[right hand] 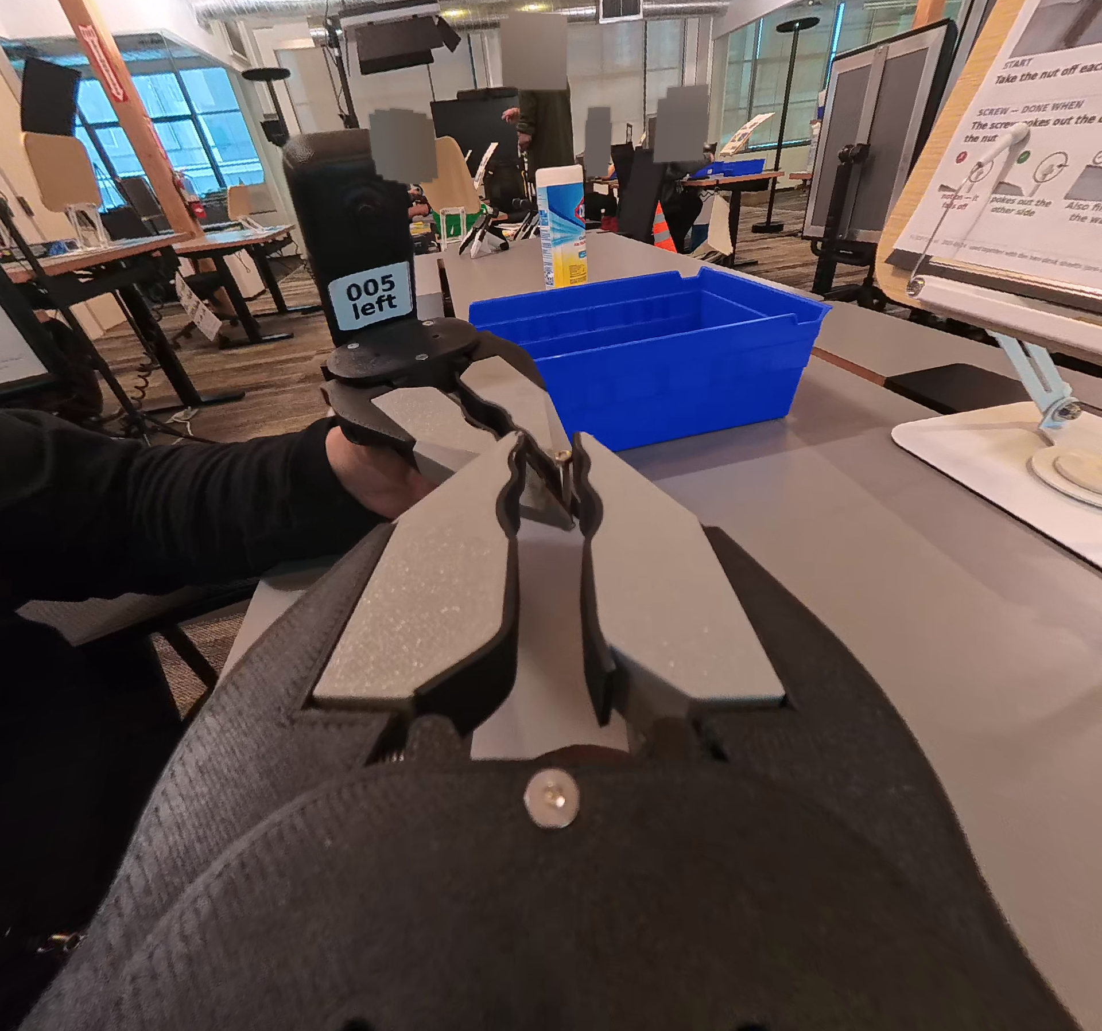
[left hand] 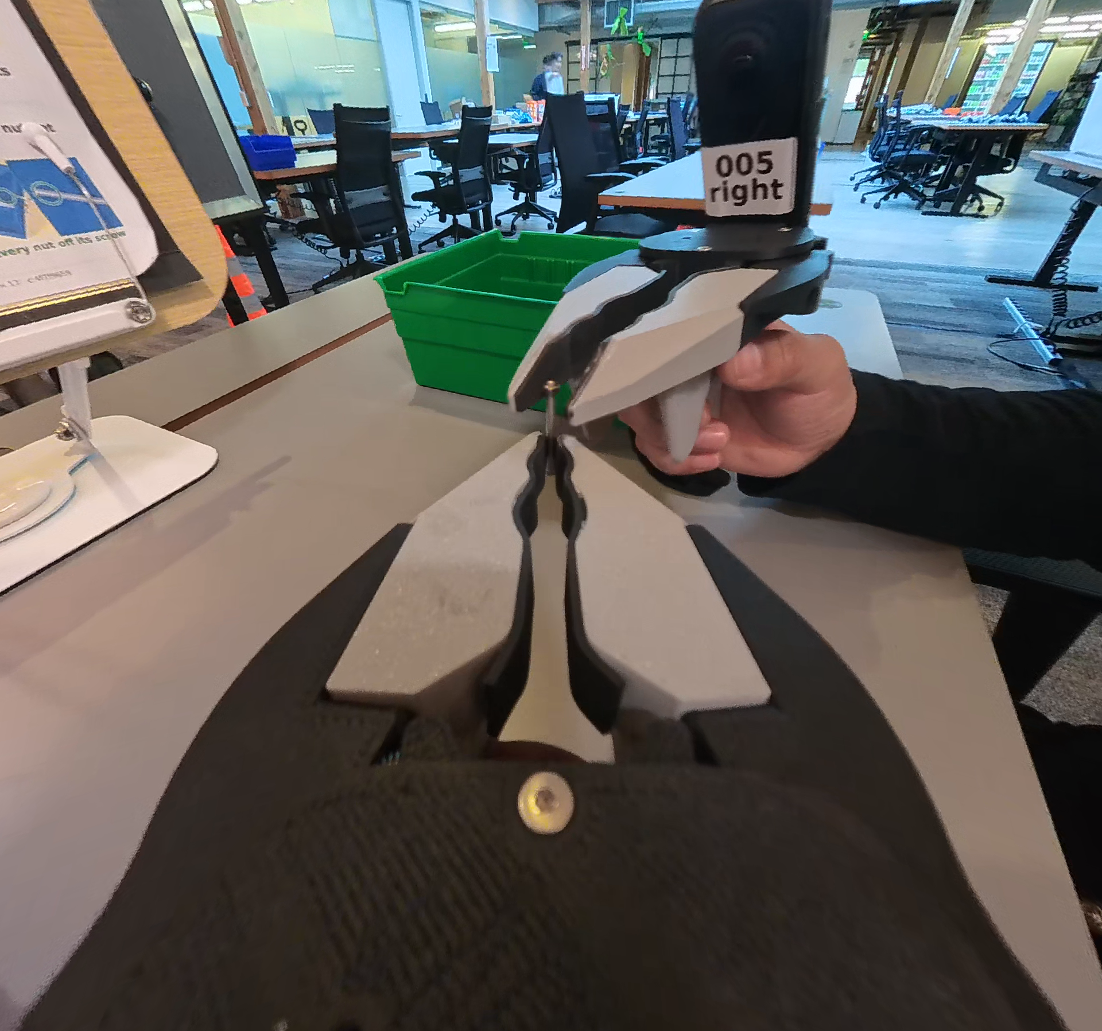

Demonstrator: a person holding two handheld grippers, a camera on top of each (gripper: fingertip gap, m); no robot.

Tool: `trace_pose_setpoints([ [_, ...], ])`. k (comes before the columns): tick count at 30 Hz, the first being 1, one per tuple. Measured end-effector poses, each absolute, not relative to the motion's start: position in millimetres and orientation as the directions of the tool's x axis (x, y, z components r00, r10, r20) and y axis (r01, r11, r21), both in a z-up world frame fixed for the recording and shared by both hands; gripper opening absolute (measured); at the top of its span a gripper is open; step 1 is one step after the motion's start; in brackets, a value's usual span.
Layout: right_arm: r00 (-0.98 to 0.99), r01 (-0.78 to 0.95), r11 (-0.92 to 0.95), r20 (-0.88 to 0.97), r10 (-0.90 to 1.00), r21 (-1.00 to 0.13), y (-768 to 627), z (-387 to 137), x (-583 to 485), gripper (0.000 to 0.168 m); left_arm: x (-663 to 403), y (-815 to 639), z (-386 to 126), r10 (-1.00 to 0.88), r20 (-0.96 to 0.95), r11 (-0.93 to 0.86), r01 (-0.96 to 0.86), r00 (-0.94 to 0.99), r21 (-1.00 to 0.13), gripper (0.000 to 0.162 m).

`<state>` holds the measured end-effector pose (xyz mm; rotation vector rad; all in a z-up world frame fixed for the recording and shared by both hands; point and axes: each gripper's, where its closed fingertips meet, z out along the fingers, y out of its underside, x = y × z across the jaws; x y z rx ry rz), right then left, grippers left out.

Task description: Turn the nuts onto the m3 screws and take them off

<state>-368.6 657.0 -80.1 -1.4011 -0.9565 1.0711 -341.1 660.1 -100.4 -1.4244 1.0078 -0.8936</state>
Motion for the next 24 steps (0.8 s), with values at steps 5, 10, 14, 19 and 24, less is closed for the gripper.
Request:
trace_pose_setpoints([
  [5, 0.283, -0.044, -0.095, -0.104, 0.953, -0.995, 659.7, -73.7, -360.1, 0.014, -343.8, 663.0, -100.0, -0.934, -0.005, -0.027, -0.085, 0.356, -0.996, 0.000],
  [10, 0.294, -0.042, -0.093, -0.101, 0.951, -0.995, 661.2, -74.0, -358.1, 0.017, -344.6, 663.2, -99.0, -0.933, -0.007, -0.025, -0.083, 0.360, -0.996, 0.000],
  [14, 0.292, -0.034, -0.073, -0.080, 0.953, -0.997, 659.2, -73.8, -358.5, 0.013, -346.4, 664.7, -98.3, -0.931, -0.001, -0.030, -0.078, 0.366, -0.997, 0.000],
  [19, 0.286, -0.030, -0.075, -0.080, 0.955, -0.997, 658.1, -74.8, -362.4, 0.013, -345.1, 663.8, -99.2, -0.932, -0.002, -0.030, -0.083, 0.362, -0.996, 0.000],
  [24, 0.282, -0.027, -0.078, -0.082, 0.956, -0.997, 657.6, -75.8, -365.0, 0.013, -343.2, 661.7, -98.9, -0.935, -0.003, -0.028, -0.083, 0.355, -0.996, 0.000],
])
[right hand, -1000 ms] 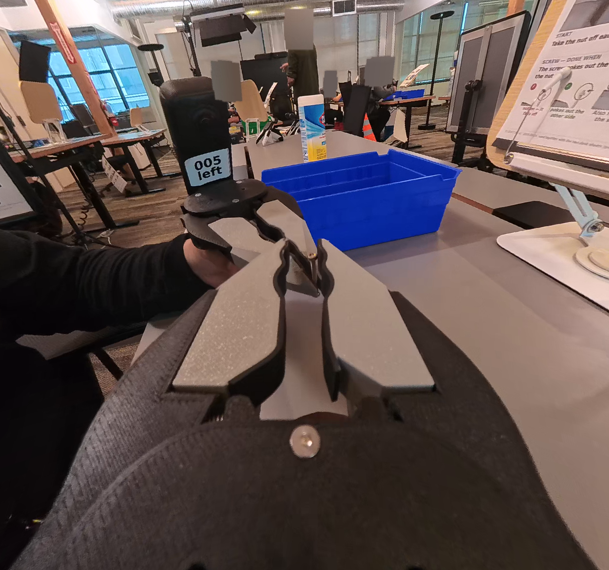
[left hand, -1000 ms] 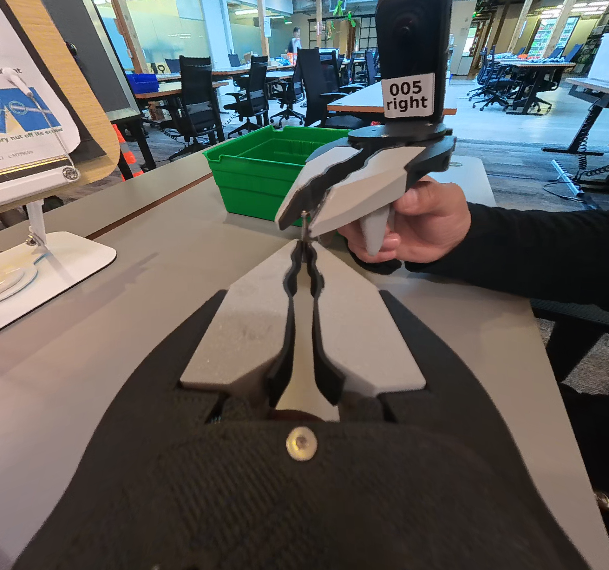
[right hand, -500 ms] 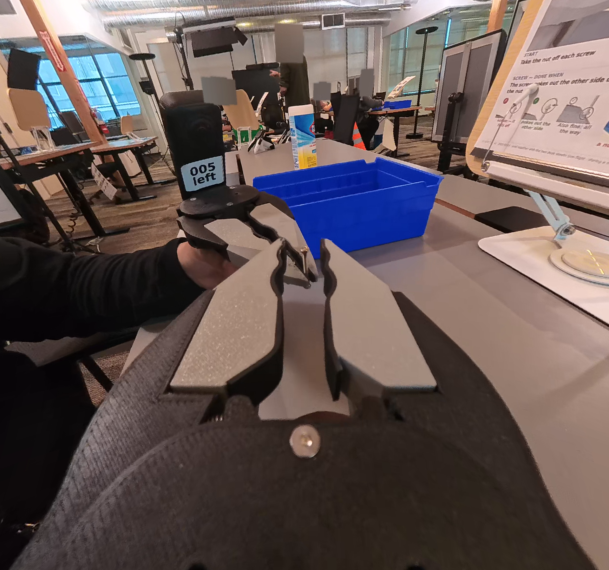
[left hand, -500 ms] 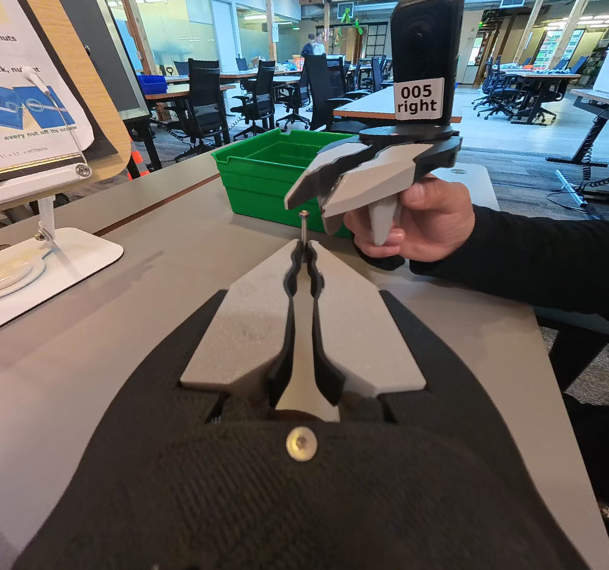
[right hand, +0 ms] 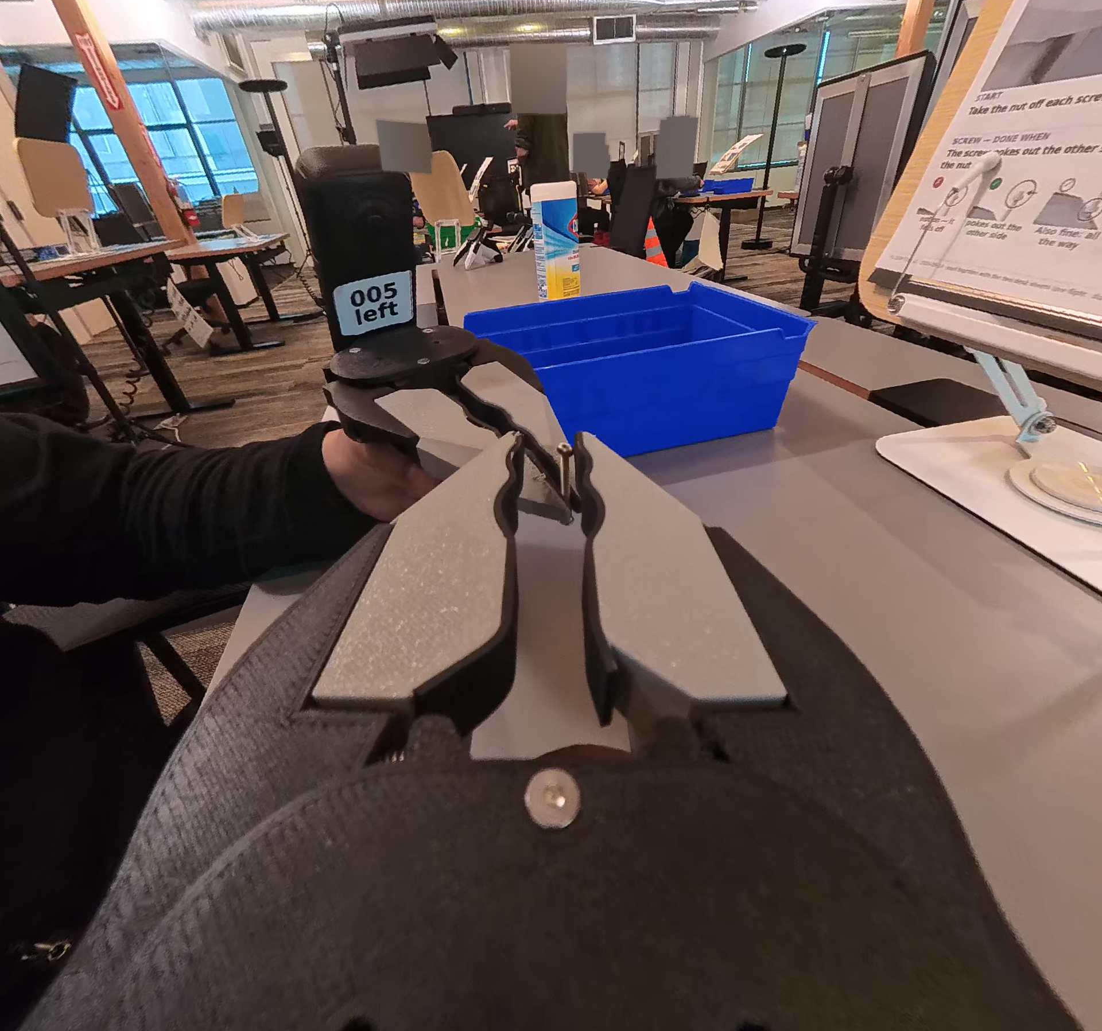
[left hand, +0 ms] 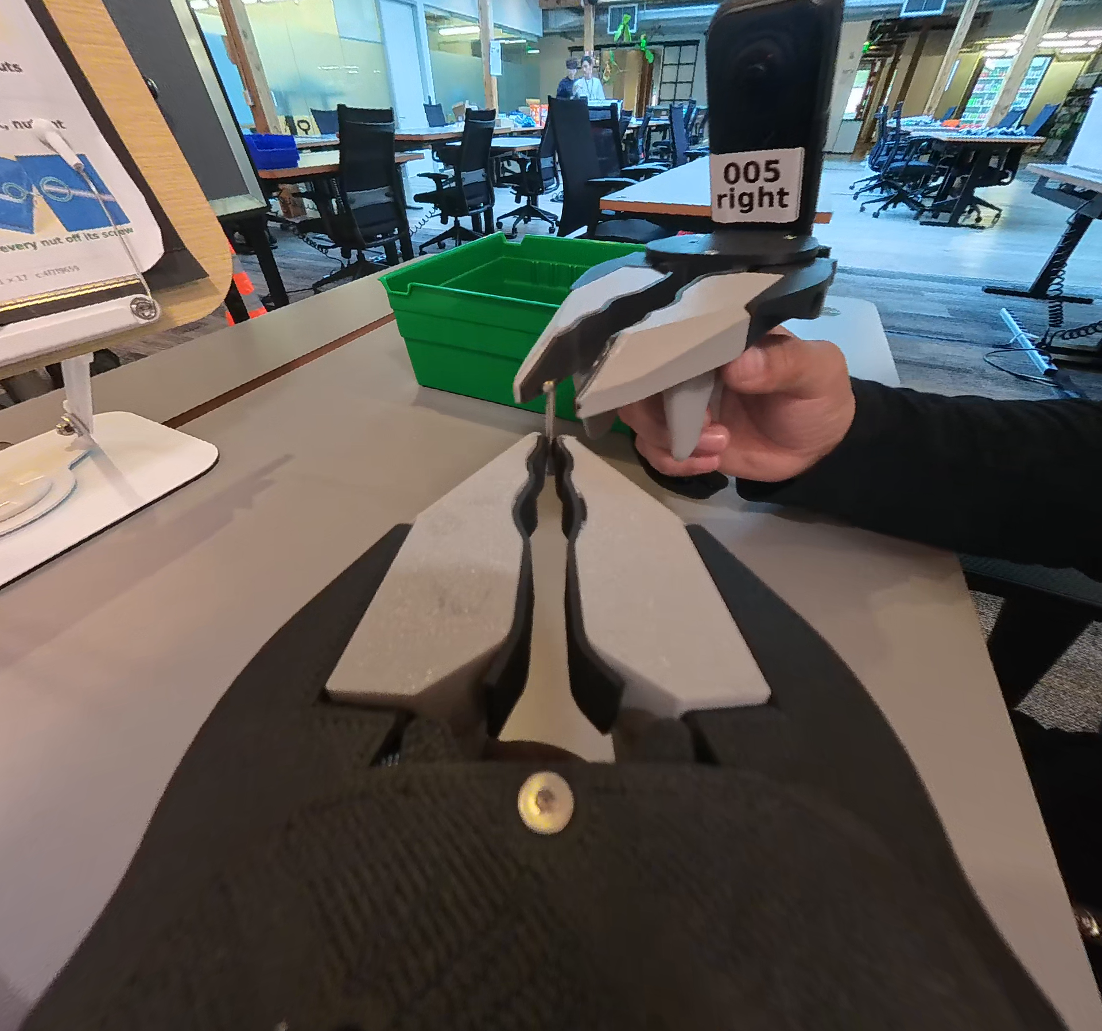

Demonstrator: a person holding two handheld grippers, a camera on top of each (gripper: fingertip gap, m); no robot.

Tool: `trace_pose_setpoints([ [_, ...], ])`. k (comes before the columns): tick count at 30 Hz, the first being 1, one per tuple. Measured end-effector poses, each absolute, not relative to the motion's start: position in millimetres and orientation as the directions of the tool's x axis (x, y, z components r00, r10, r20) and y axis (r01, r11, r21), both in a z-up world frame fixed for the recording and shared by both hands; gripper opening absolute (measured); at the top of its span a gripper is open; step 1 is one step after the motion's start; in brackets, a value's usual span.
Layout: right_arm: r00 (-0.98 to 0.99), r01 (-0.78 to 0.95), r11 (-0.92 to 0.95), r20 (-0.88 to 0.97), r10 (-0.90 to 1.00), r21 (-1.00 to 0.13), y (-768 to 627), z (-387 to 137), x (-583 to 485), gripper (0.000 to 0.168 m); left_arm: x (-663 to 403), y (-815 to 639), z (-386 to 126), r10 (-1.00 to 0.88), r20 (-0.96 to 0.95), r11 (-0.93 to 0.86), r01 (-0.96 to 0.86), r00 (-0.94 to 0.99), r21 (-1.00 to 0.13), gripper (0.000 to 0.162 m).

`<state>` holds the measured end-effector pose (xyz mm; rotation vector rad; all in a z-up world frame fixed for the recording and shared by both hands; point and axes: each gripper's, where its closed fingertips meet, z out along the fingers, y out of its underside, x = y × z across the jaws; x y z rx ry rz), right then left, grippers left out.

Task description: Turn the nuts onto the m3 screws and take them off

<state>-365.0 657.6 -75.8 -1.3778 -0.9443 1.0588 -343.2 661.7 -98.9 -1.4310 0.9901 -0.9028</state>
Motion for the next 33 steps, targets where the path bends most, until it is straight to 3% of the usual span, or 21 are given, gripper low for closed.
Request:
trace_pose_setpoints([
  [5, 0.277, -0.018, -0.083, -0.084, 0.957, -0.996, 657.4, -78.3, -369.1, 0.012, -341.2, 659.9, -99.0, -0.937, -0.007, -0.024, -0.085, 0.350, -0.996, 0.000],
  [9, 0.309, -0.014, -0.087, -0.087, 0.947, -0.996, 662.3, -79.7, -368.2, 0.002, -341.1, 660.2, -99.8, -0.937, -0.005, -0.027, -0.086, 0.350, -0.996, 0.000],
  [33, 0.330, -0.111, -0.108, -0.139, 0.934, -0.988, 668.1, -60.4, -352.5, 0.002, -344.6, 667.5, -104.6, -0.929, 0.045, -0.079, -0.079, 0.367, -0.994, 0.000],
])
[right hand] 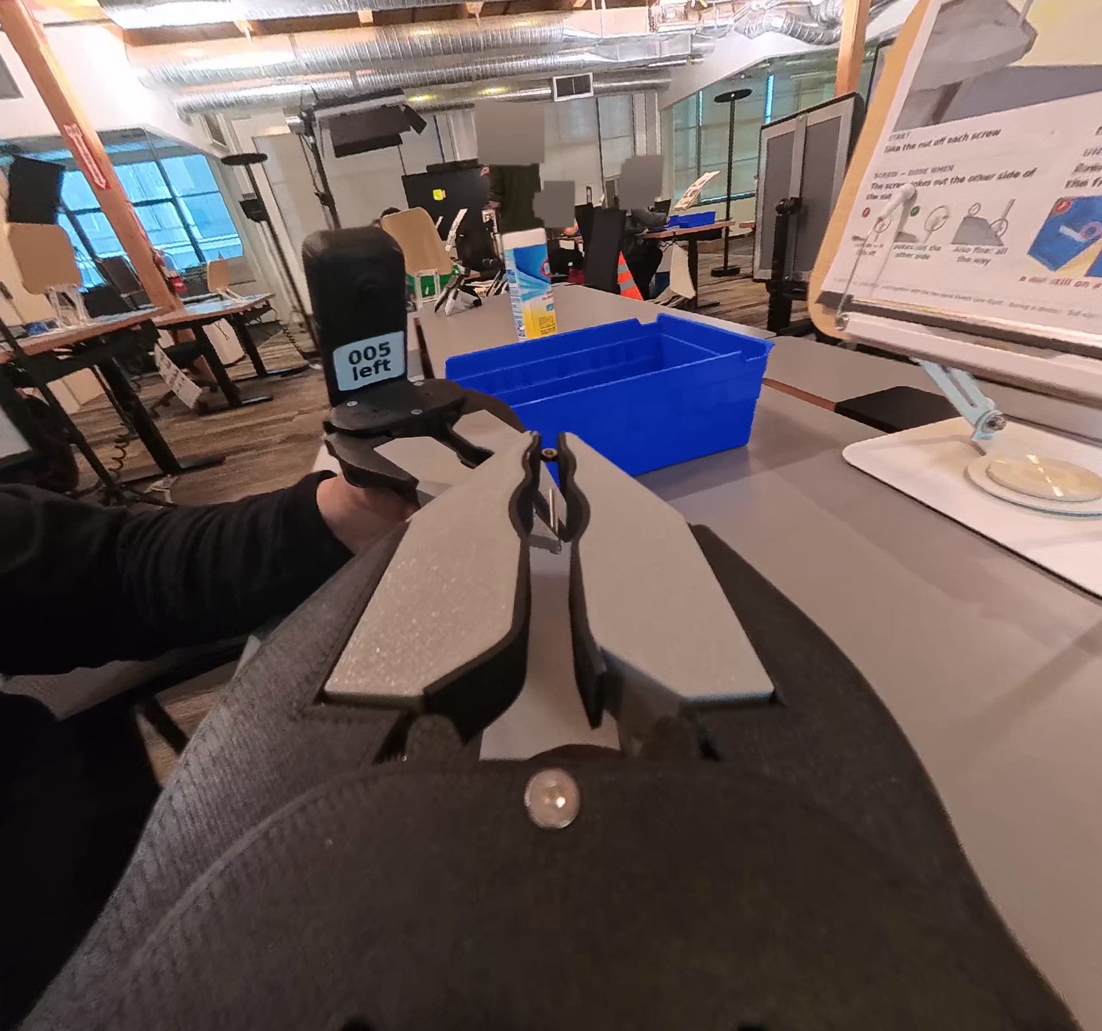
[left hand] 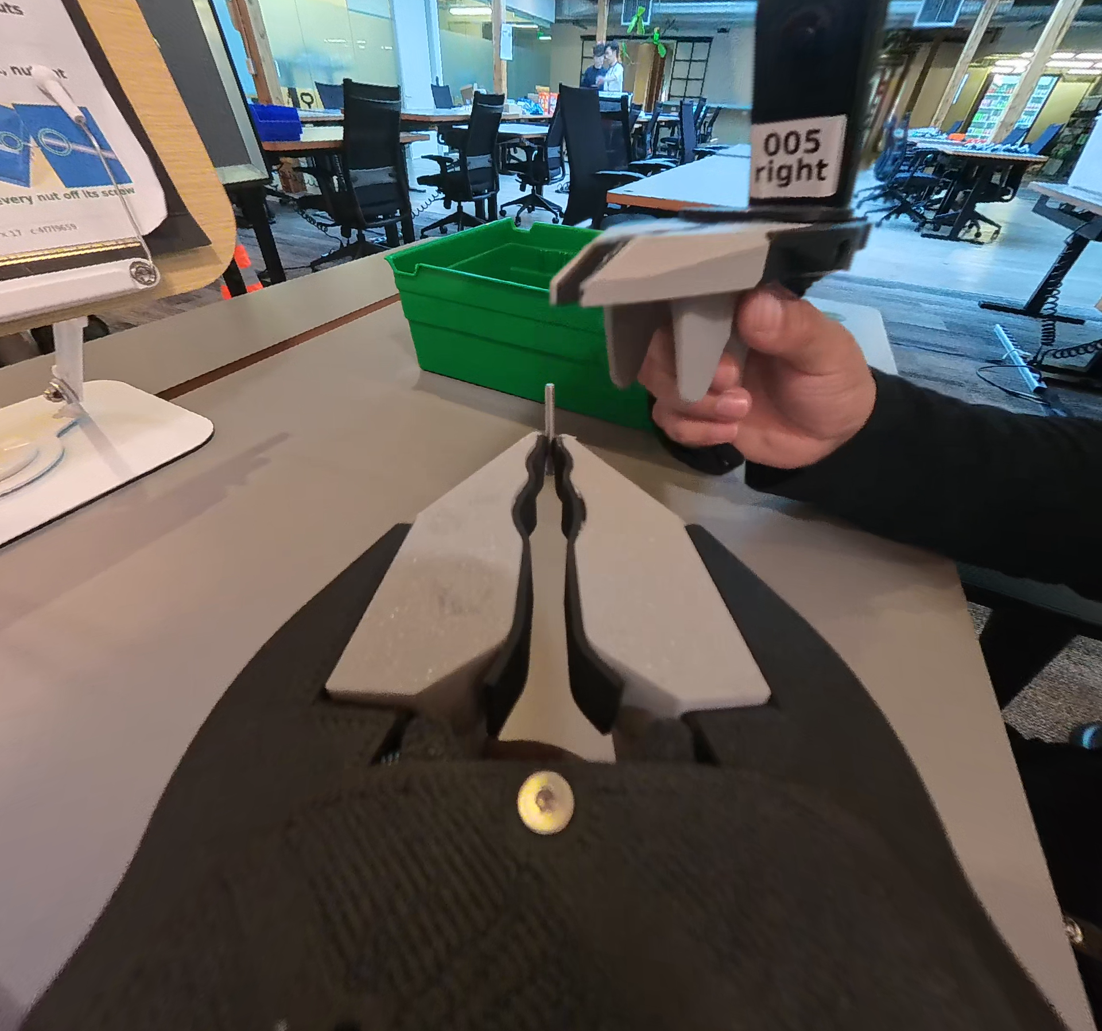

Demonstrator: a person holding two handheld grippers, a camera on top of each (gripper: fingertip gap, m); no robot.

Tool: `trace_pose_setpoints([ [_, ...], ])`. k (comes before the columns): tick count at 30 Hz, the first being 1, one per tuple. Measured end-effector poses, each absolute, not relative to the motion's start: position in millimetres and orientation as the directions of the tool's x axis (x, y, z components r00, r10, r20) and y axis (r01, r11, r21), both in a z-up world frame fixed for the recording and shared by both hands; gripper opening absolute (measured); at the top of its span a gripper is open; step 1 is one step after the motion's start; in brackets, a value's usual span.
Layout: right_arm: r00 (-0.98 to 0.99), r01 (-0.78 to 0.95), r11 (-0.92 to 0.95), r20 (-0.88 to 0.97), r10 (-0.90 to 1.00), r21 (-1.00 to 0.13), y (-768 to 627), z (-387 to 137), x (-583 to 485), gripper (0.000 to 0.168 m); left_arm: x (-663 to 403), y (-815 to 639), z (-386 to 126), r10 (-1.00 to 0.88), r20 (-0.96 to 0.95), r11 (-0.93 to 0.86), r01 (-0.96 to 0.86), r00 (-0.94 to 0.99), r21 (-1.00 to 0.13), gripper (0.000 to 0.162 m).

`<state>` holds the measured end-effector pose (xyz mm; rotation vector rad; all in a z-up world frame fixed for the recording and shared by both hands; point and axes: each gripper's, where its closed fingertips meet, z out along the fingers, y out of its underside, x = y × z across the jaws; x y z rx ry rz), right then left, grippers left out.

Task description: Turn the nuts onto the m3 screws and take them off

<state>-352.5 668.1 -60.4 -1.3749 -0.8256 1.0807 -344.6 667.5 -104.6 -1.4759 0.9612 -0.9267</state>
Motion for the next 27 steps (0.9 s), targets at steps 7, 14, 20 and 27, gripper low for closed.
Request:
trace_pose_setpoints([
  [7, 0.573, -0.076, 0.030, -0.019, 0.819, -0.997, 666.2, -14.7, -270.3, 0.002, -347.9, 670.2, -105.2, -0.928, 0.069, -0.100, -0.068, 0.365, -0.993, 0.000],
  [14, 0.819, 0.212, -0.371, -0.042, 0.572, -0.904, 687.1, -90.5, -119.4, 0.002, -337.9, 660.7, -110.1, -0.944, 0.055, -0.093, -0.101, 0.324, -0.991, 0.000],
  [20, 0.811, 0.364, -0.661, -0.125, 0.571, -0.656, 673.1, -178.4, -101.4, 0.003, -331.2, 652.4, -111.9, -0.960, 0.058, -0.089, -0.100, 0.274, -0.991, 0.000],
  [27, 0.814, 0.395, -0.686, -0.113, 0.569, -0.611, 671.1, -191.1, -103.5, 0.018, -329.3, 640.9, -105.3, -0.976, 0.128, -0.137, -0.041, 0.174, -0.990, 0.000],
])
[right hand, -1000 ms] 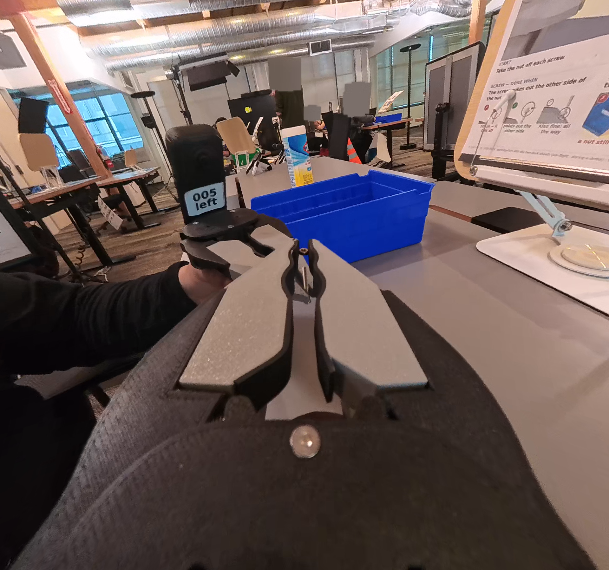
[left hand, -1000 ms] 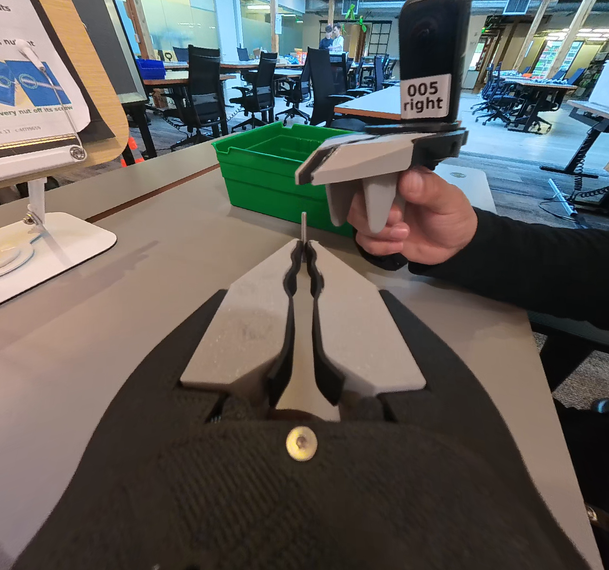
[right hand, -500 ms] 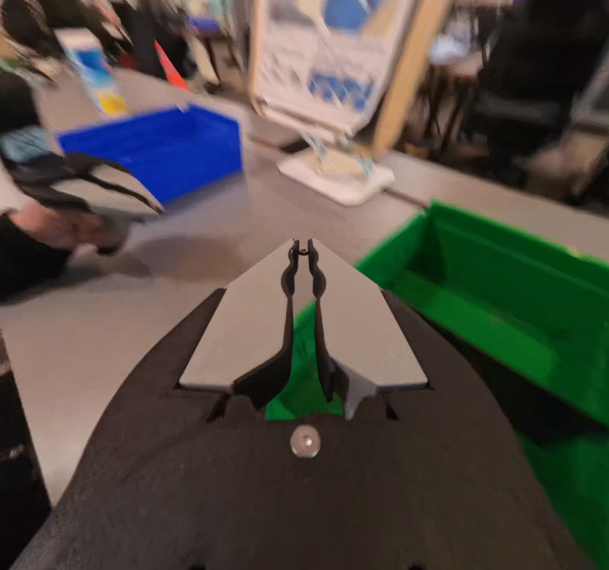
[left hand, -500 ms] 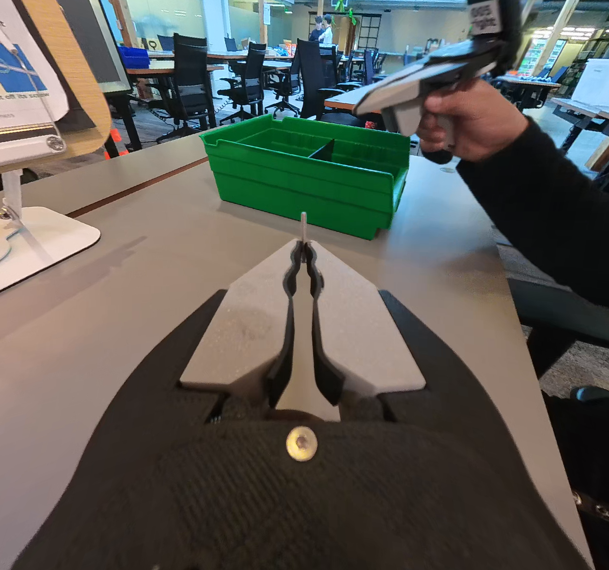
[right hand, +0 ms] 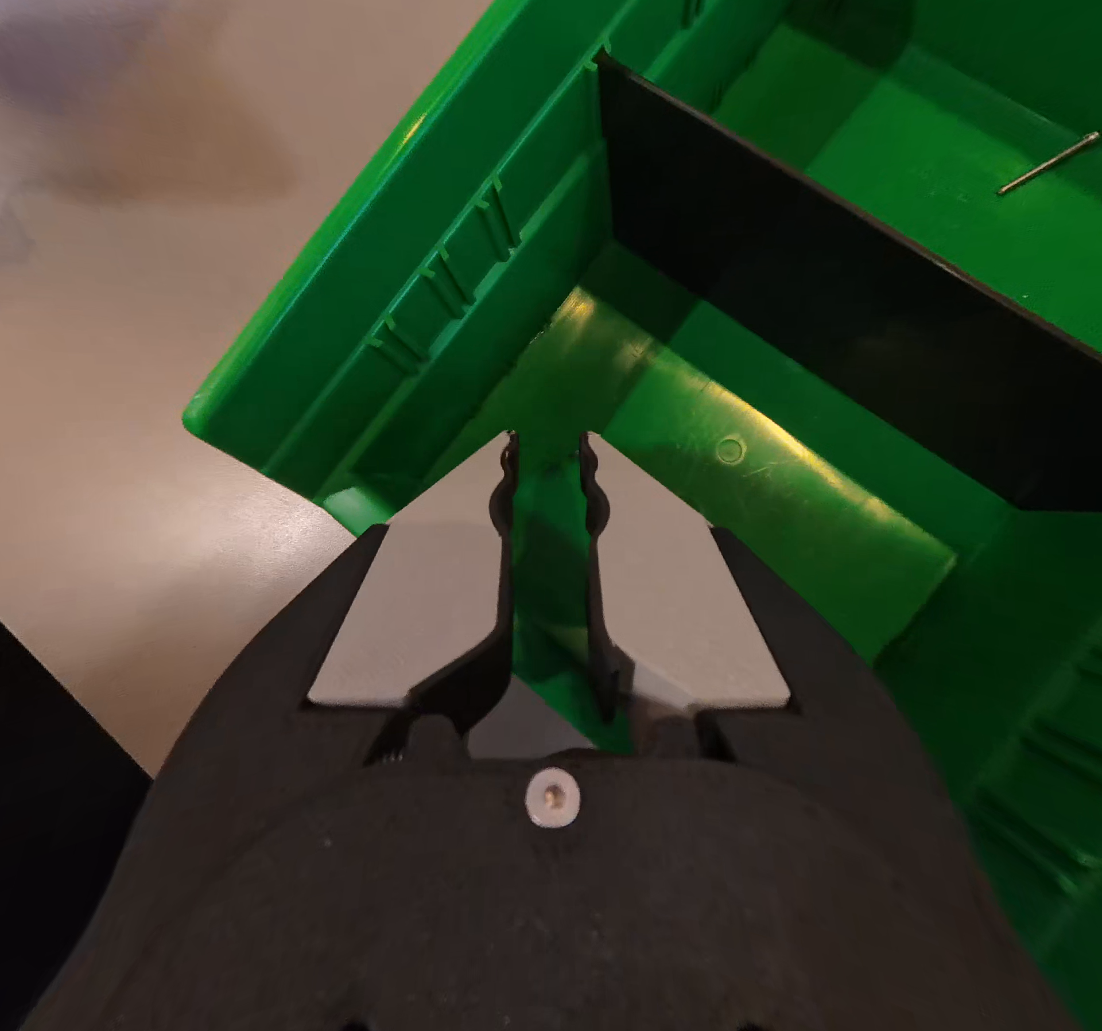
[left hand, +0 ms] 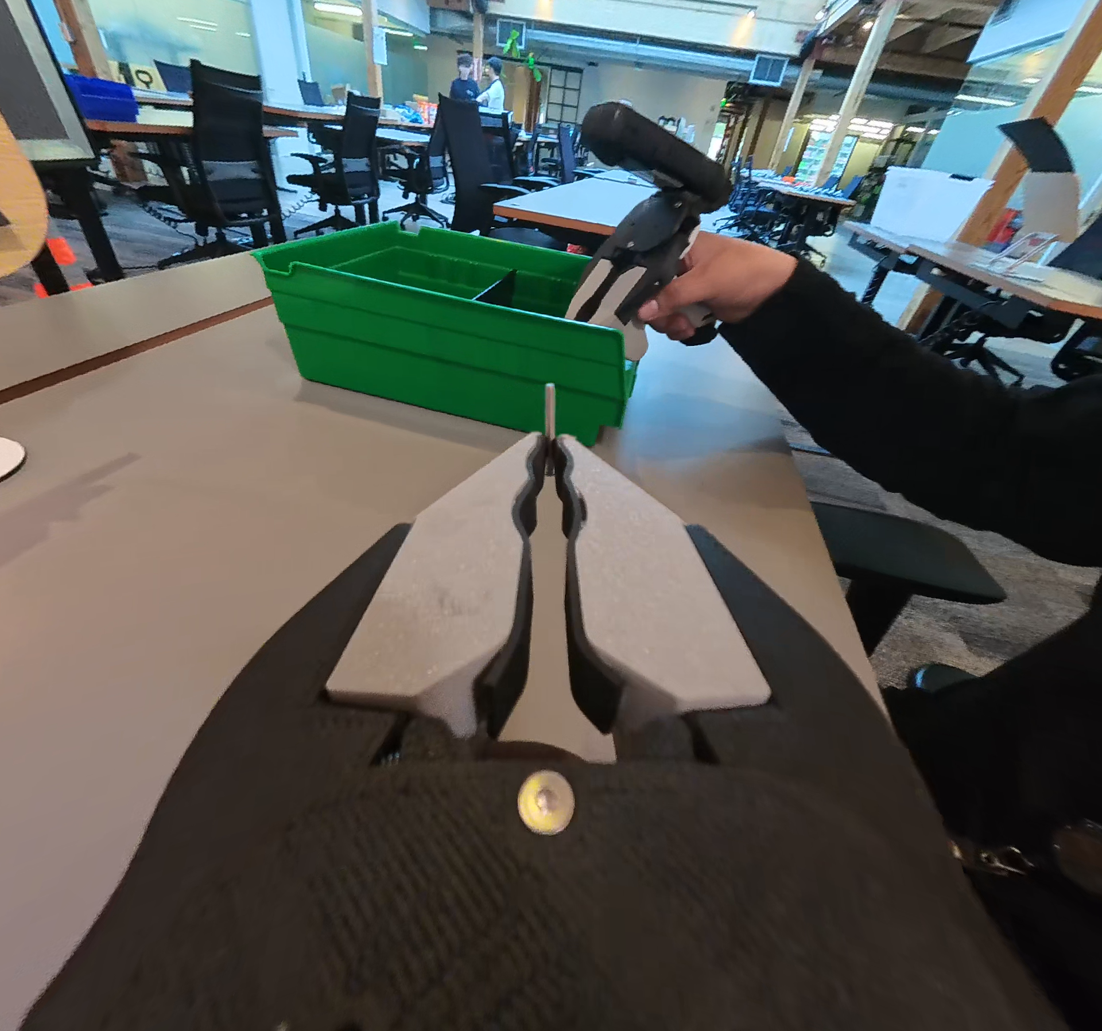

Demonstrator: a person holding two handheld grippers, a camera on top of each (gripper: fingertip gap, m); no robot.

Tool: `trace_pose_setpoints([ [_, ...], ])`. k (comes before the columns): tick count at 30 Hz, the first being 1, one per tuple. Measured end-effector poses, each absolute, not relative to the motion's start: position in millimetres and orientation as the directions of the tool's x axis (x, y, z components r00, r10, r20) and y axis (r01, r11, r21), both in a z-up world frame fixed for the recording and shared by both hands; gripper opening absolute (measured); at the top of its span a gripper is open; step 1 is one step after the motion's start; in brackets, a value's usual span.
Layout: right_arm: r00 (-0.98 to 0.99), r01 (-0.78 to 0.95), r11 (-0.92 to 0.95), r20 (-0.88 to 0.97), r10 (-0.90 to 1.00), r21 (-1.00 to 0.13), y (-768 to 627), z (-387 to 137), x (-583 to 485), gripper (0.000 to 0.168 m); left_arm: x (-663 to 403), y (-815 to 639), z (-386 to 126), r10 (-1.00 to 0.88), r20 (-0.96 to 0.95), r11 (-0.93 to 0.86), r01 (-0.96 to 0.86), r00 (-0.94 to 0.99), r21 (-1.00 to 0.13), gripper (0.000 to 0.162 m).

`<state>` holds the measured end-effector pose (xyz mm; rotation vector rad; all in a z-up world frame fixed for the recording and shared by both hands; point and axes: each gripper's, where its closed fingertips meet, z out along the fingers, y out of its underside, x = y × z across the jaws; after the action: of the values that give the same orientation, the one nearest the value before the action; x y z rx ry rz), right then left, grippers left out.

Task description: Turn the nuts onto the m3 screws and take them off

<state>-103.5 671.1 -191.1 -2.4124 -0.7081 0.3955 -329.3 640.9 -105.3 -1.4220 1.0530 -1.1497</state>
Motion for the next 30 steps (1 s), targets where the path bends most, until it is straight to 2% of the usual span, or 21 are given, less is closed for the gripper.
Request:
trace_pose_setpoints([
  [4, 0.833, 0.367, -0.682, -0.103, 0.543, -0.633, 672.4, -183.6, -96.5, 0.017, -329.6, 635.1, -99.8, -0.981, 0.136, -0.140, -0.019, 0.136, -0.990, 0.000],
  [6, 0.844, 0.318, -0.636, -0.097, 0.528, -0.703, 675.3, -161.5, -99.5, 0.015, -329.0, 633.7, -99.5, -0.983, 0.134, -0.138, -0.019, 0.129, -0.990, 0.000],
  [10, 0.730, 0.232, -0.404, -0.116, 0.673, -0.885, 658.9, -89.0, -161.6, 0.011, -326.8, 629.6, -98.3, -0.985, 0.142, -0.144, -0.011, 0.102, -0.990, 0.000],
  [12, 0.638, 0.203, -0.298, -0.105, 0.763, -0.933, 644.7, -65.2, -206.9, 0.014, -325.8, 625.8, -96.1, -0.986, 0.145, -0.145, 0.000, 0.079, -0.989, 0.000],
  [18, 0.415, 0.164, -0.243, -0.156, 0.896, -0.956, 624.7, -70.2, -314.8, 0.014, -323.7, 620.5, -96.8, -0.989, 0.132, -0.133, -0.008, 0.064, -0.991, 0.000],
  [22, 0.369, 0.166, -0.258, -0.182, 0.911, -0.952, 626.7, -83.1, -340.7, 0.014, -323.7, 619.7, -96.7, -0.989, 0.133, -0.133, -0.009, 0.060, -0.991, 0.000],
  [26, 0.346, 0.162, -0.248, -0.181, 0.921, -0.955, 626.2, -85.9, -348.4, 0.000, -323.8, 619.4, -95.6, -0.989, 0.137, -0.138, -0.008, 0.062, -0.990, 0.000],
  [30, 0.360, 0.157, -0.231, -0.162, 0.919, -0.960, 629.3, -84.6, -347.0, 0.000, -323.9, 622.8, -92.9, -0.980, 0.187, -0.186, 0.021, 0.070, -0.982, 0.000],
])
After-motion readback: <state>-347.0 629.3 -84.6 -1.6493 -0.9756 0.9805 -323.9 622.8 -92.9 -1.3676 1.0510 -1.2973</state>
